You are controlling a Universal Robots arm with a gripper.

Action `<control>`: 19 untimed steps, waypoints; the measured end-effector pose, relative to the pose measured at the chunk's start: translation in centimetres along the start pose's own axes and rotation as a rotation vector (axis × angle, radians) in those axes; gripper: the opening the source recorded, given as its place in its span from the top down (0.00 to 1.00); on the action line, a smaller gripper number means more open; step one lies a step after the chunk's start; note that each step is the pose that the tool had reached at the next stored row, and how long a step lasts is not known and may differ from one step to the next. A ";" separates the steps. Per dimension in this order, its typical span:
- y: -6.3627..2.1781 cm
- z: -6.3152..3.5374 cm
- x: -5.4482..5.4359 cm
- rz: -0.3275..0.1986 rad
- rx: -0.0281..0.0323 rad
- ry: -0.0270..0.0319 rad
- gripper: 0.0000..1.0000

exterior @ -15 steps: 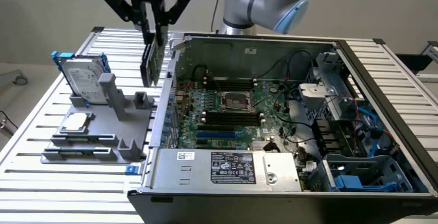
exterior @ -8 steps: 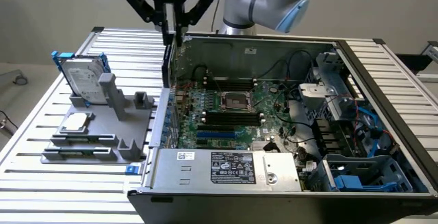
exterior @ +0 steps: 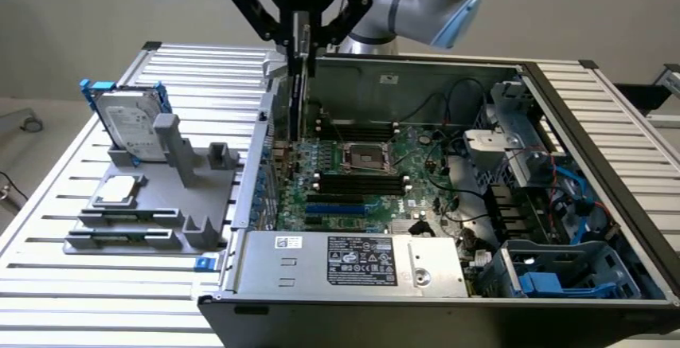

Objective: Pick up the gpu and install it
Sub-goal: 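Pick up the gpu and move the gpu toward the slot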

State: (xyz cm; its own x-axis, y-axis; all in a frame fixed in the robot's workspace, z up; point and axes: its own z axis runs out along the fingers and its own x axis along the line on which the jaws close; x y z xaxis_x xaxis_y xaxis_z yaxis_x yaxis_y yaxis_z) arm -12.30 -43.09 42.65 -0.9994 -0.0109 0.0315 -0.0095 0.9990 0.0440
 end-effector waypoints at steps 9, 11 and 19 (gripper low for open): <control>-0.10 1.29 -4.1 0.000 0.0005 0.0010 0.74; -0.11 1.64 -5.1 0.000 0.0004 0.0009 0.74; 0.14 2.99 -8.4 0.000 0.0005 0.0010 0.74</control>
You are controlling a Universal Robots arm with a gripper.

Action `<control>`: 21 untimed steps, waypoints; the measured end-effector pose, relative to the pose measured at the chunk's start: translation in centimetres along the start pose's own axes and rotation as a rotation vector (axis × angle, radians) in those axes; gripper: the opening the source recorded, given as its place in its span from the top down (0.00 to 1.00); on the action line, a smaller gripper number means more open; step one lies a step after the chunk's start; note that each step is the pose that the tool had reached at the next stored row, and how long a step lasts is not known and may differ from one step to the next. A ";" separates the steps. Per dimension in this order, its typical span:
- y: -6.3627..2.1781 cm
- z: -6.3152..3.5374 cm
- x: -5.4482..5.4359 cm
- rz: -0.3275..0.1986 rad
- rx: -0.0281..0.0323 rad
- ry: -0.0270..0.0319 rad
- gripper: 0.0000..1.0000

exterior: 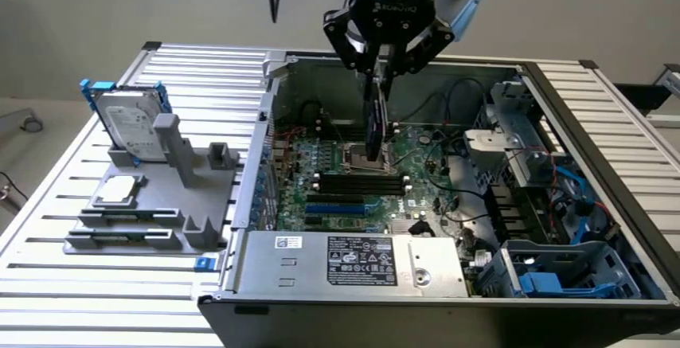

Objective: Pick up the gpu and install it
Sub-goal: 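Pick up the gpu and move the gpu toward the slot, then insert the gpu into the slot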

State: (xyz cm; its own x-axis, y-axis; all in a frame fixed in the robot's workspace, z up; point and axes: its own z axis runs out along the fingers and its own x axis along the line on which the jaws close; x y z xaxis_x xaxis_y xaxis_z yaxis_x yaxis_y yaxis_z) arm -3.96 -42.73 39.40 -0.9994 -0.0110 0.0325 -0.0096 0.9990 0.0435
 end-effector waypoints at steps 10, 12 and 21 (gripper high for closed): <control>0.01 0.06 0.0 0.001 0.0064 0.0073 0.74; 0.01 0.06 0.0 0.001 0.0063 0.0073 0.74; 0.01 0.06 0.0 0.001 0.0064 0.0073 0.74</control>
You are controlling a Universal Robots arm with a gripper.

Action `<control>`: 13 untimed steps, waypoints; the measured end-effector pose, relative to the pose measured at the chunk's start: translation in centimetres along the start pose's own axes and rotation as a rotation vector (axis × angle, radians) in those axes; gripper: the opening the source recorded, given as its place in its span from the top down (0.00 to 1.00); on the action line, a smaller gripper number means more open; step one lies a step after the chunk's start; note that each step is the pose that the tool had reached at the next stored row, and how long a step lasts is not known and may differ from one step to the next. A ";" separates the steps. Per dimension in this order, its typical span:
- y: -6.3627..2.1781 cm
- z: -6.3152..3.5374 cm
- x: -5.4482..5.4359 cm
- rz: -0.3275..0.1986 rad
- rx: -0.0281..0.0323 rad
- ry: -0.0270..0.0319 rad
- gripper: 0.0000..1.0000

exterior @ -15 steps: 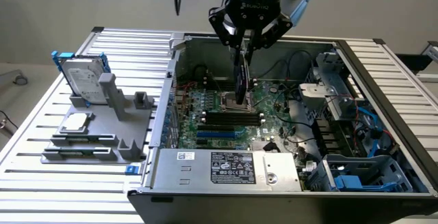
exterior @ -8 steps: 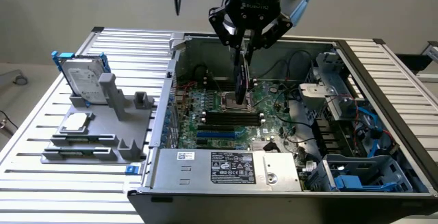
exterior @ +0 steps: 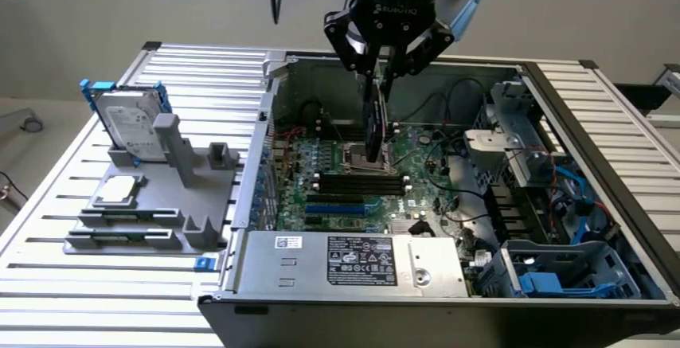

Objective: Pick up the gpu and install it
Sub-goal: 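Insert the gpu into the slot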

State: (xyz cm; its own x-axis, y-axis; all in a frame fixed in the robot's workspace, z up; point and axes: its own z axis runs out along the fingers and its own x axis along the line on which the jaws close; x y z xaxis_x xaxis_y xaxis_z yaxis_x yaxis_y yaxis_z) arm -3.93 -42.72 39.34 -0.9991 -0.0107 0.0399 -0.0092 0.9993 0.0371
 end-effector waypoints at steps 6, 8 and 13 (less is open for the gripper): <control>0.00 0.00 0.0 -0.071 0.0024 0.0021 0.74; 0.00 0.00 0.0 -0.108 0.0039 0.0035 0.74; 0.00 0.00 0.0 -0.200 0.0076 0.0067 0.74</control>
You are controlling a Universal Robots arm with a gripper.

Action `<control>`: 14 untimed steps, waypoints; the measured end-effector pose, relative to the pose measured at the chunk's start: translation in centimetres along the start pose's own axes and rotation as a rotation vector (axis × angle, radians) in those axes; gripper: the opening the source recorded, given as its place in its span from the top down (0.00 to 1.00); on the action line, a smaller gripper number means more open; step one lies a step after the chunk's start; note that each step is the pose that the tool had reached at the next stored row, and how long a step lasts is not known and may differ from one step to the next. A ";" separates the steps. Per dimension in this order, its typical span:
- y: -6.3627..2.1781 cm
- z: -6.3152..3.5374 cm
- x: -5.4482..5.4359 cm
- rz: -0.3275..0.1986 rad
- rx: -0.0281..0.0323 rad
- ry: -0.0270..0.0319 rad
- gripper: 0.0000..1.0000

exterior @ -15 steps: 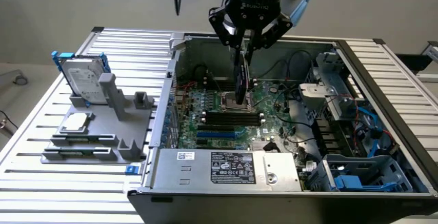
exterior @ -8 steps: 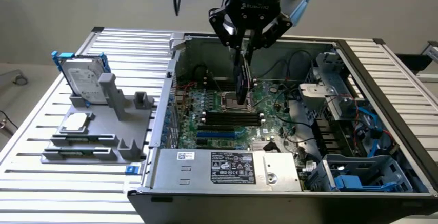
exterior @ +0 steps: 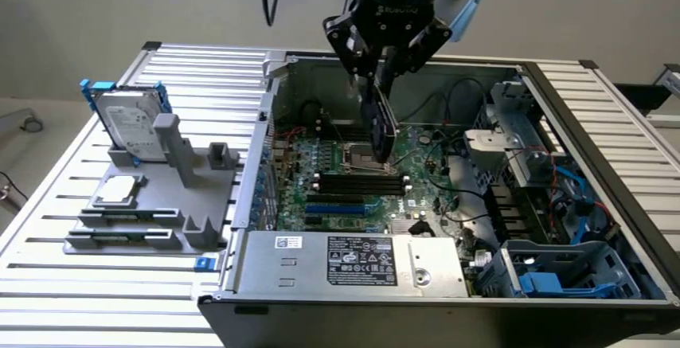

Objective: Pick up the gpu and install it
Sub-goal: 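Insert the gpu into the slot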

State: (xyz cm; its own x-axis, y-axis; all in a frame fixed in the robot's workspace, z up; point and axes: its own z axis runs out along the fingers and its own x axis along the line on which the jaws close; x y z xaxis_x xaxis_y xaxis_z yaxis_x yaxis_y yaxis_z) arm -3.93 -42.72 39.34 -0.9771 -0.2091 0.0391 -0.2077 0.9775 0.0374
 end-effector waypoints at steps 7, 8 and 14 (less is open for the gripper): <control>0.00 0.00 0.0 -0.127 0.0047 0.0036 0.74; 0.00 0.00 0.0 -0.146 0.0053 0.0040 0.74; 0.00 0.00 0.0 -0.253 0.0079 0.0046 0.74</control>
State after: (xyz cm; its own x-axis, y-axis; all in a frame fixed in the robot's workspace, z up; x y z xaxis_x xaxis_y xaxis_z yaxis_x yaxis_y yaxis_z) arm -3.93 -42.72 39.34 -0.8940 -0.4468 0.0341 -0.4456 0.8944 0.0387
